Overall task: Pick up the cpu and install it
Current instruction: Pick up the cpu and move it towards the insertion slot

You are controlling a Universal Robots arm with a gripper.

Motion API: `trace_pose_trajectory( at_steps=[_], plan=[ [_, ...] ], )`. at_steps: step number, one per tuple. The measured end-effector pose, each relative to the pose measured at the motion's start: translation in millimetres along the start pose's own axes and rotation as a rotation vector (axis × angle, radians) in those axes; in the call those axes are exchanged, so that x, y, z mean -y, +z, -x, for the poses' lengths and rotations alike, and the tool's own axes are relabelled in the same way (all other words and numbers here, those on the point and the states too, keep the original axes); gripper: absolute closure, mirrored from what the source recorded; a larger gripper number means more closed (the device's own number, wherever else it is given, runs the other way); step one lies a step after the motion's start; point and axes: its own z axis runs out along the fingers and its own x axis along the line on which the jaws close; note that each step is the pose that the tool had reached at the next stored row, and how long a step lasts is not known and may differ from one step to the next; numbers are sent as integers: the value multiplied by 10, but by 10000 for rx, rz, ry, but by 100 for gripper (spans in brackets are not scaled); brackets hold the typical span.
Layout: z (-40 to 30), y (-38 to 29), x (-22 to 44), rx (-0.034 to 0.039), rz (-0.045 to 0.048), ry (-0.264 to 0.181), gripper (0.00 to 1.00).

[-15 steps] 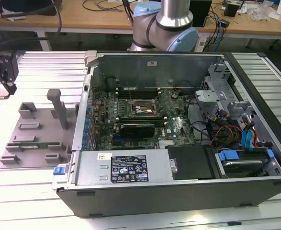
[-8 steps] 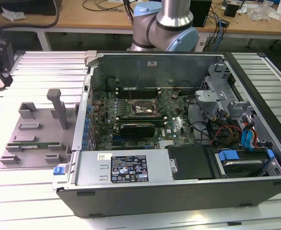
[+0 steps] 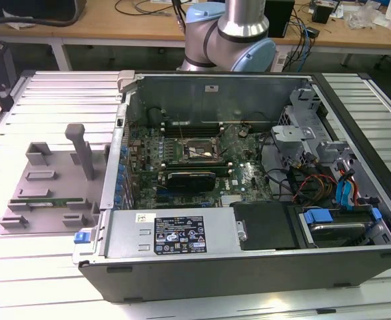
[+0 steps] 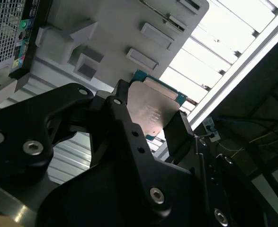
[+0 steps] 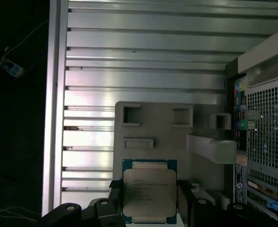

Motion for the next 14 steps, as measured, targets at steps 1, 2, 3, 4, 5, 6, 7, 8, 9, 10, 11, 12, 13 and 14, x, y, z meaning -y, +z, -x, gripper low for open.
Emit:
trace_pose_trajectory(
  at_steps=[1, 2, 3, 4, 5, 6, 7, 8, 9, 10, 11, 12, 13, 14],
  plan=[
    [2, -55, -5, 3, 0, 0, 45],
    [2, -57, -5, 6, 1, 0, 45],
    [2, -58, -5, 7, 1, 0, 45],
    [1, -58, -5, 6, 2, 0, 45],
    [1, -60, -5, 5, 0, 0, 45],
    [3, -61, -5, 3, -1, 0, 45],
    [10, -61, -5, 2, -1, 0, 45],
    [41, -59, -4, 4, 0, 0, 45],
    [63, -58, -4, 5, 0, 0, 45],
    [83, -58, -3, 4, 0, 0, 45],
    [112, -58, -3, 4, 0, 1, 45],
    [153, -57, -2, 4, 0, 1, 45],
    [202, -55, -1, 5, 0, 0, 45],
    [247, -54, 0, 4, 0, 0, 45]
  ],
)
